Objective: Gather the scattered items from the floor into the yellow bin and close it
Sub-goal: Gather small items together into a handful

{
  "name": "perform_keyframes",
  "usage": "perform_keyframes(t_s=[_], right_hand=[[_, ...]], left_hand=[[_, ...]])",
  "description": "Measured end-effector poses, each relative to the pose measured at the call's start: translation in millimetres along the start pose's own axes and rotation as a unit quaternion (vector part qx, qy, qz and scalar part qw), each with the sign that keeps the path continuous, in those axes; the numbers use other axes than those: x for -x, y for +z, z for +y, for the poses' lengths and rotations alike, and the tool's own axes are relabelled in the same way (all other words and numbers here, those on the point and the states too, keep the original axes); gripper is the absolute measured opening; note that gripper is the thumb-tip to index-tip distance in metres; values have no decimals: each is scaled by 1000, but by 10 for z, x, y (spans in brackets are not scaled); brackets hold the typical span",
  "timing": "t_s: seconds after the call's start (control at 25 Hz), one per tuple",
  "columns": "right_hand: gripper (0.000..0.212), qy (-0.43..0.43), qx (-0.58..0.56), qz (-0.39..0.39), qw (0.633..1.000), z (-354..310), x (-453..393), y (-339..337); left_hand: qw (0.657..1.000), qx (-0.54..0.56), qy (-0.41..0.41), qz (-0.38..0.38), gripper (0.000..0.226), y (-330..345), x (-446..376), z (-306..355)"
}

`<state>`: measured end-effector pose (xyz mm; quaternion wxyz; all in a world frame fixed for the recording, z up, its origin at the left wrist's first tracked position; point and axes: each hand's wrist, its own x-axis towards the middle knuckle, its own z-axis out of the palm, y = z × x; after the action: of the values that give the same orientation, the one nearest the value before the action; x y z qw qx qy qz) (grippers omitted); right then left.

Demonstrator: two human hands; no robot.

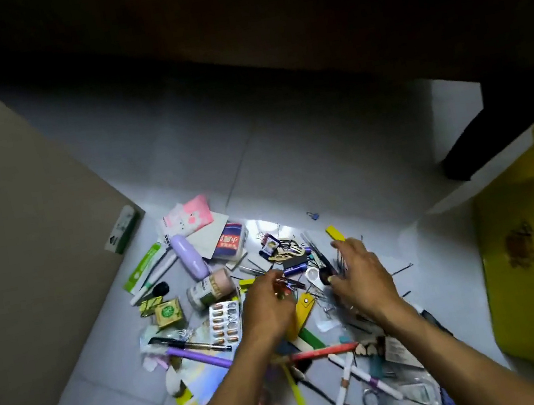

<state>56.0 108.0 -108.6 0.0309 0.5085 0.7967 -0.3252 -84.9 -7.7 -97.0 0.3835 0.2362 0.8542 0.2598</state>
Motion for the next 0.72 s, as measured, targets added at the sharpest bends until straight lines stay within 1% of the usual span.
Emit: perform_keyframes(t_s=[0.08,0.12,0.16,0.2,0.24,0.28,0.32,0.36,0.4,0.48,0.52,0.6,0.72], right_hand=[[90,29,62,-11,998,0,-261,20],[95,41,73,-22,996,6,-356,40],[96,44,75,-30,996,8,-410,81],[93,32,67,-31,997,-6,-428,127],[87,12,49,-31,998,-31,-429,197],[80,-5,24,-31,999,-64,-418,270],[76,-10,-6,-30,999,-92,-395,327],[74,-1,-33,-22,999,-117,-384,361],[74,16,-50,-6,999,-132,-381,374],[73,45,-49,23,997,-143,-381,379],[72,49,-48,23,997,-157,-371,387],[66,37,-73,2,997,-260,-332,442],[50,14,-128,-47,991,-427,-270,556]], left_hand=[[990,-133,14,32,71,-9,-148,-7],[984,-176,-6,27,83,-4,-206,-2],[979,-199,-31,10,94,14,-241,5],[975,-216,-42,-9,99,42,-261,7],[972,-232,-32,-23,99,84,-274,-2],[971,-238,-4,-26,94,112,-282,-17],[975,-218,32,-15,86,119,-283,-30],[983,-176,57,5,79,99,-280,-43],[989,-131,62,35,73,74,-281,-61],[991,-85,19,100,68,65,-295,-113],[992,-69,-22,108,68,89,-303,-126],[993,-31,-85,80,67,170,-311,-94],[992,75,-99,39,55,330,-364,20]])
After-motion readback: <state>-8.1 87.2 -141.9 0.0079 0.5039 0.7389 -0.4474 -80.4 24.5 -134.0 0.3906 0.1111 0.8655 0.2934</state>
